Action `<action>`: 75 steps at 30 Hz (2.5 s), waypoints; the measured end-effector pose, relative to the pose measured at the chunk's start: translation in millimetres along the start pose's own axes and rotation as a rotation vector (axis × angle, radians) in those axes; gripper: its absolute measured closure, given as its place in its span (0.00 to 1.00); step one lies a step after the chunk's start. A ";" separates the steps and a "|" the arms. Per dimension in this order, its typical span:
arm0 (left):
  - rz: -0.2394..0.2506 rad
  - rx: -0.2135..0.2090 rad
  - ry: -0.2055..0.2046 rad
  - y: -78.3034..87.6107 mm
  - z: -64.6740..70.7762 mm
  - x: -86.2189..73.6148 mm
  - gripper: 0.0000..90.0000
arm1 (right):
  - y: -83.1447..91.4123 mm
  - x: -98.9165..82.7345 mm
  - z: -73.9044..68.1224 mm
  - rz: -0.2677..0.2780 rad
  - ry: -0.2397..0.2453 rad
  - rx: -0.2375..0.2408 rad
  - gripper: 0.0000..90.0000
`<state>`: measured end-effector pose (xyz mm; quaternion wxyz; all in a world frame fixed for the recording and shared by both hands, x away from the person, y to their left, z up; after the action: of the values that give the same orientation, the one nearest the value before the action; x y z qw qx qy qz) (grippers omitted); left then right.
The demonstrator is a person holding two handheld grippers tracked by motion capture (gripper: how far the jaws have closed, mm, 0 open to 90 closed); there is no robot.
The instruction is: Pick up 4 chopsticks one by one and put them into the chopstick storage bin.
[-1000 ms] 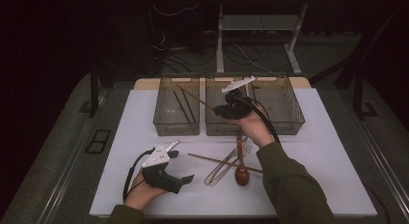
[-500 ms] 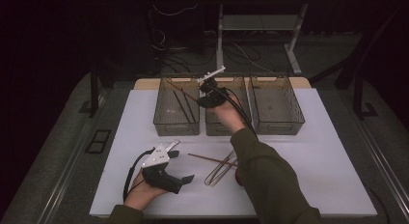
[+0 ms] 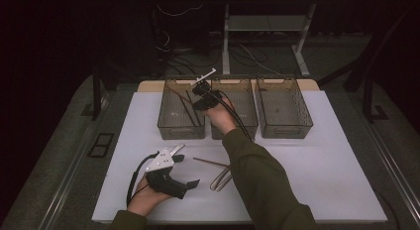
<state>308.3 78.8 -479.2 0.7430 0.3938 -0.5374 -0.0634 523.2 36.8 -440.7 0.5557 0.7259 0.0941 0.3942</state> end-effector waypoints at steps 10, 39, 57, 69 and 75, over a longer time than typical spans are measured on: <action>-0.002 -0.006 0.006 -0.5 1.6 -0.2 0.00 | -7.4 2.1 -6.6 -0.009 -0.001 0.022 0.87; -0.014 0.002 0.000 -2.7 1.7 -1.8 0.00 | 54.4 -35.2 -7.0 0.134 0.126 0.116 0.51; -0.027 0.005 0.000 -5.0 2.6 -2.9 0.00 | 87.3 -97.7 -2.6 0.155 0.185 0.160 0.43; -0.030 0.008 0.001 -5.5 2.4 -3.2 0.00 | 100.9 -147.8 3.0 0.162 0.204 0.204 0.39; -0.030 0.010 0.001 -5.2 2.9 -3.0 0.00 | 100.5 -173.0 7.8 0.132 0.198 0.230 0.39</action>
<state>306.4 75.3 -484.5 0.7403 0.4055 -0.5314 -0.0719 382.1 -105.0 -433.6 0.4299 0.7469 0.1452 0.4861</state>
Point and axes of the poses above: each handheld gripper's, and its own axes: y roughly backward along the jaws, x roughly out of its top, z roughly to its right, the point moved 10 cm from there along -y, roughly forward along the jaws, and after that the axes turned 13 degrees about -z, right-handed, at the moved point
